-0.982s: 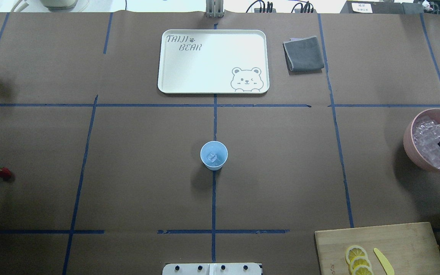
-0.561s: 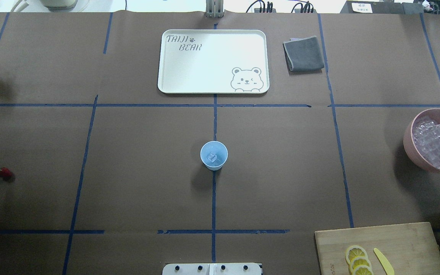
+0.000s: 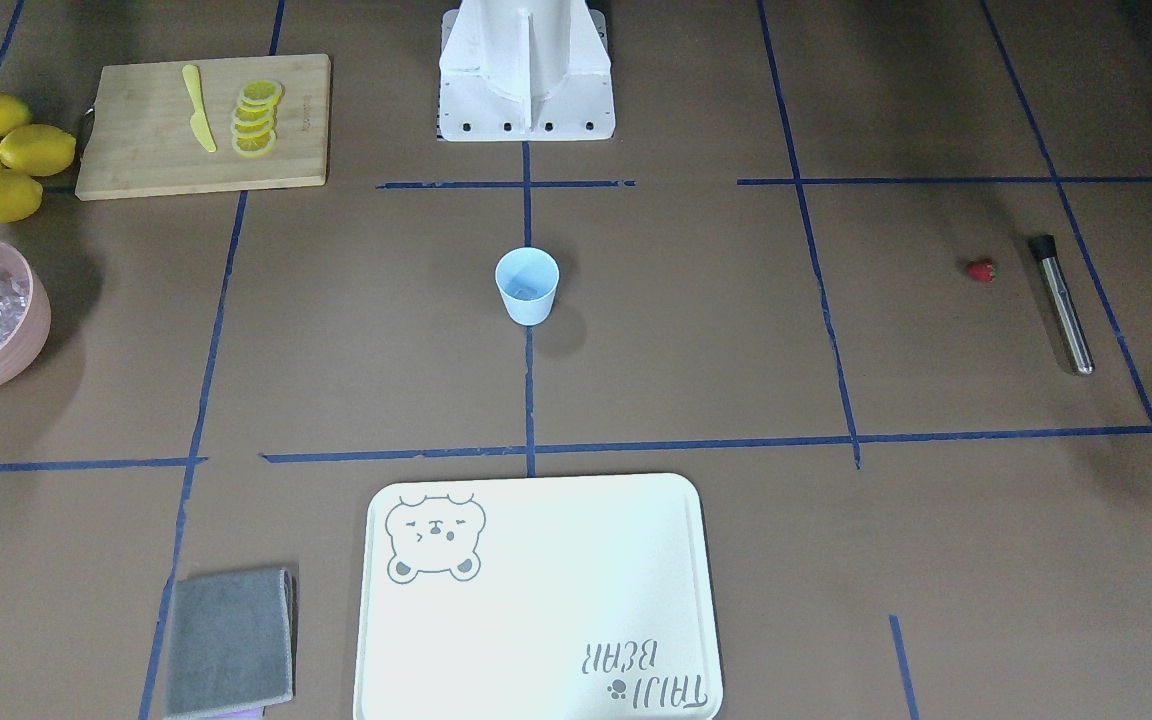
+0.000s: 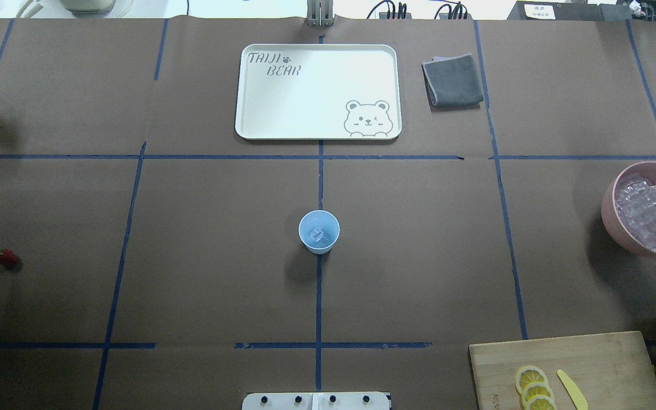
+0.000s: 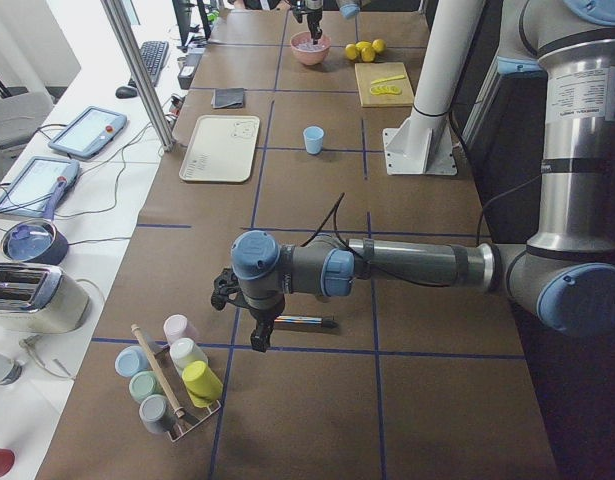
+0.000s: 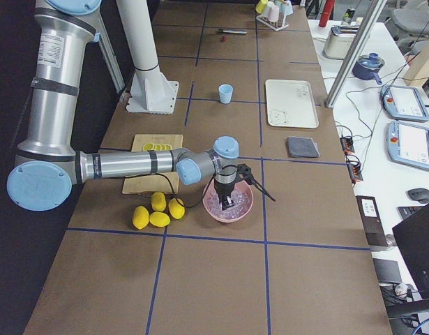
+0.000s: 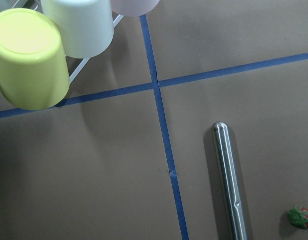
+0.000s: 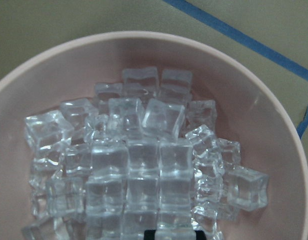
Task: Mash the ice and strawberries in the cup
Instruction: 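Lower the right gripper into the bowl and grasp a third ice cube, then carry the ice cube with the right gripper over the cup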
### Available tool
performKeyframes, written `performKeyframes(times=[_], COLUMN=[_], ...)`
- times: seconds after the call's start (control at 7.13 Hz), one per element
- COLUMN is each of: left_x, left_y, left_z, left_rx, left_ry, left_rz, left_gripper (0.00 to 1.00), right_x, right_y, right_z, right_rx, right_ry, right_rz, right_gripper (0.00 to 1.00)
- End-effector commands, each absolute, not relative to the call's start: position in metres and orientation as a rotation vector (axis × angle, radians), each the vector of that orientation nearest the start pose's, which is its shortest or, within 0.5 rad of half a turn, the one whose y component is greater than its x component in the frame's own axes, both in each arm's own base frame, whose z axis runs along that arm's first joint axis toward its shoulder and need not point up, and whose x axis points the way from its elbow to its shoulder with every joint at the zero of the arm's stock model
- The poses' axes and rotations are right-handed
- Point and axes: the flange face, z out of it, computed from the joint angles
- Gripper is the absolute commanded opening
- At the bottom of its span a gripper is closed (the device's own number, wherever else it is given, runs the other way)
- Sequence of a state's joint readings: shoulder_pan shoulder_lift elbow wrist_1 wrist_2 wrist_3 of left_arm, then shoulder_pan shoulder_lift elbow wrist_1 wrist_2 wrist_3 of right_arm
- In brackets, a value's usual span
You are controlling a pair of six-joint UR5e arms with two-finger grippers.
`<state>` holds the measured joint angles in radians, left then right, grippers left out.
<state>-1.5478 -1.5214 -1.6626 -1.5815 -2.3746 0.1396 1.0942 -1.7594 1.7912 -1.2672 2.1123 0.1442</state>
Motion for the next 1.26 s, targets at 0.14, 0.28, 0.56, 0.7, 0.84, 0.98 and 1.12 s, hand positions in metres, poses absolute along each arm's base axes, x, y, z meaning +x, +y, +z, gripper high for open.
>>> performKeyframes(times=[0.14, 0.28, 0.56, 0.7, 0.84, 0.98, 1.12], left_x=[-0.051, -0.051, -0.051, -0.051, -0.051, -0.051, -0.051], left_y=[-0.476, -0.475, -0.475, -0.475, -0.475, -0.475, -0.475], left_z=[0.634, 0.635, 0.635, 0.635, 0.635, 0.635, 0.635], left_rx=[0.096, 0.095, 0.093, 0.093, 0.095, 0.095, 0.095], left_ry=[0.8, 0.801, 0.801, 0.801, 0.801, 0.801, 0.801], left_rz=[0.175, 0.174, 0.173, 0.173, 0.174, 0.174, 0.174], left_gripper=[1.0, 1.0, 1.0, 1.0, 1.0, 1.0, 1.0], right_x=[-0.133, -0.153, -0.221, -0.274, -0.326, -0.371, -0.409], right_y=[-0.433, -0.449, -0.467, -0.463, -0.454, -0.447, -0.435], right_z=[0.526, 0.491, 0.422, 0.381, 0.34, 0.288, 0.239], right_rx=[0.186, 0.197, 0.189, 0.152, 0.123, 0.107, 0.099], right_ry=[-0.649, -0.694, -0.79, -0.845, -0.878, -0.86, -0.832], right_rz=[-0.357, -0.294, -0.2, -0.136, -0.096, -0.073, -0.041], right_gripper=[0.0, 0.0, 0.0, 0.0, 0.0, 0.0, 0.0])
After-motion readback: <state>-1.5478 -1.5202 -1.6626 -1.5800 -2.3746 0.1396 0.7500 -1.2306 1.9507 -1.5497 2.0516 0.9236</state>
